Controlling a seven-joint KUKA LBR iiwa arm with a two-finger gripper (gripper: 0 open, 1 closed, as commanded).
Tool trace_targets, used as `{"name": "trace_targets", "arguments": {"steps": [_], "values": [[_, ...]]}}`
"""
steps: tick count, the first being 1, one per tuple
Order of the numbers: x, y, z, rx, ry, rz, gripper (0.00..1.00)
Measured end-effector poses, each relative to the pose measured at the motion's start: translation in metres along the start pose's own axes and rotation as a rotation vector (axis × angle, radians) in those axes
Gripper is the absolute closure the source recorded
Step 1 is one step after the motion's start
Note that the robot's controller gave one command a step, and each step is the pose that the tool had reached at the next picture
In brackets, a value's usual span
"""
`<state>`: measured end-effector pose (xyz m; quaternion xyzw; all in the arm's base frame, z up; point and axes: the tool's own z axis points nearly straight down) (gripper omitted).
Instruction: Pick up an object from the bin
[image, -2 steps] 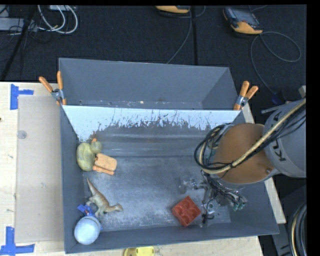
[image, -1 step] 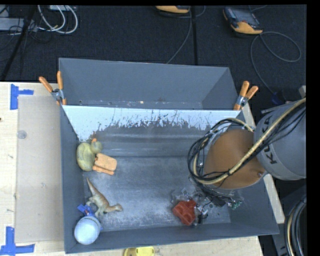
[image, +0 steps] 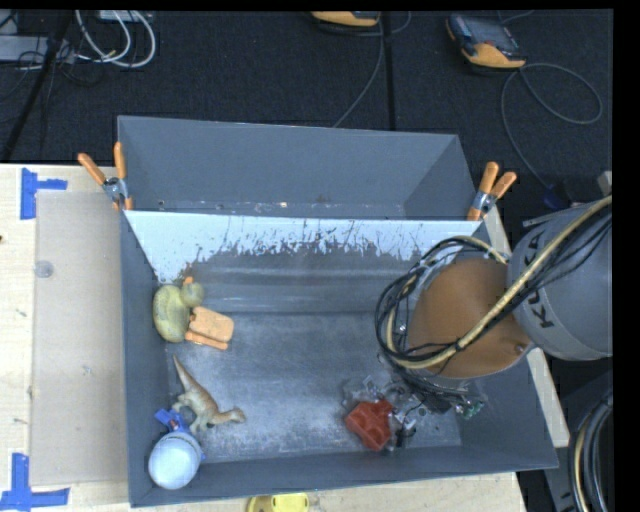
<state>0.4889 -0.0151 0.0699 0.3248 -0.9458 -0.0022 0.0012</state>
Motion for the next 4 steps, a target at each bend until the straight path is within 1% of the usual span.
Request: {"name": "trace_targets", "arguments": {"steps": [1, 2, 3, 4], "values": [[0.0, 0.0, -0.001, 0.0, 0.0, 0.0, 1.0], [0.004, -0.025, -0.032, 0.004, -0.006, -0.113, 1.0], [0.009, -0.035, -0.011, -0.003, 0.002, -0.22, 1.0], [-0.003, -0.028, -0.138, 0.003, -0.007, -0.015, 1.0]]}}
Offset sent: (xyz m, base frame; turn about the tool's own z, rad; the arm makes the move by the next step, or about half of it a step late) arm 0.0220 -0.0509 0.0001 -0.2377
